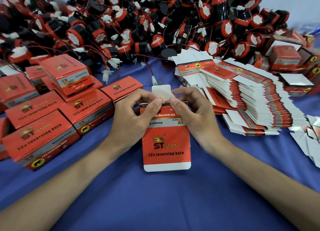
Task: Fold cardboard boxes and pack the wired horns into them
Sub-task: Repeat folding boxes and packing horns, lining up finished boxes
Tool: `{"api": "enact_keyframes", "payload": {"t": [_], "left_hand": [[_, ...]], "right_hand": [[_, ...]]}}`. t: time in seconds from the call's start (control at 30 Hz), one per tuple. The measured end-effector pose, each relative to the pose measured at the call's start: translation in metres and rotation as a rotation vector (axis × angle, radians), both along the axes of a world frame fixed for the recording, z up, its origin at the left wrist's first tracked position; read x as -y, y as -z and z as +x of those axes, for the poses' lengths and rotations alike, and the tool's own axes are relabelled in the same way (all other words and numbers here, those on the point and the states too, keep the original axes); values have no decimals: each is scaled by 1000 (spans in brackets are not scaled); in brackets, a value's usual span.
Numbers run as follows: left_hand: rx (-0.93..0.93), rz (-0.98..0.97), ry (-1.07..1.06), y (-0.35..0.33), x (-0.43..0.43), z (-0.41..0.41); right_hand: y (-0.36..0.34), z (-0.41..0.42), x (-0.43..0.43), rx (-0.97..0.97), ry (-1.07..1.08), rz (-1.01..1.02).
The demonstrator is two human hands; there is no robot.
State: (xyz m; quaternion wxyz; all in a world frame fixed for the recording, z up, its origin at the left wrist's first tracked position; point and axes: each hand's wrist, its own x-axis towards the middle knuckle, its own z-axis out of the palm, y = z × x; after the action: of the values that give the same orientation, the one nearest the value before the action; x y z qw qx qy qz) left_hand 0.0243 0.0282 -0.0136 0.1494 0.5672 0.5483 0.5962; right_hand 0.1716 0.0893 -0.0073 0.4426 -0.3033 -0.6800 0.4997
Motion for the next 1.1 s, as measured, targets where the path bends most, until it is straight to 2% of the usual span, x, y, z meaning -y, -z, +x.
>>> {"api": "enact_keyframes", "payload": {"t": [0.2, 0.33, 0.43, 0.57, 0.7, 0.9, 1.1], "left_hand": [[8, -82, -10, 2, -3, -1], [29, -109, 3, 2, -4, -1], [67, -74, 17, 3, -5, 0], [110, -17, 6, 0, -4, 2], [28, 3, -20, -1, -2, 2], [-24, 73, -88, 1, -1, 1], [85, -69, 93, -2, -4, -1]], "right_hand": [[4, -2, -4, 78, 73, 39], [3, -2, -5, 54, 30, 13], [2, -2, -4, -11, 5, -3], [0, -3, -1, 15, -11, 86], [3, -4, 1, 44, -27, 34], [5, -3, 4, 33, -185, -5], [5, -2, 6, -95, -130, 60]]}}
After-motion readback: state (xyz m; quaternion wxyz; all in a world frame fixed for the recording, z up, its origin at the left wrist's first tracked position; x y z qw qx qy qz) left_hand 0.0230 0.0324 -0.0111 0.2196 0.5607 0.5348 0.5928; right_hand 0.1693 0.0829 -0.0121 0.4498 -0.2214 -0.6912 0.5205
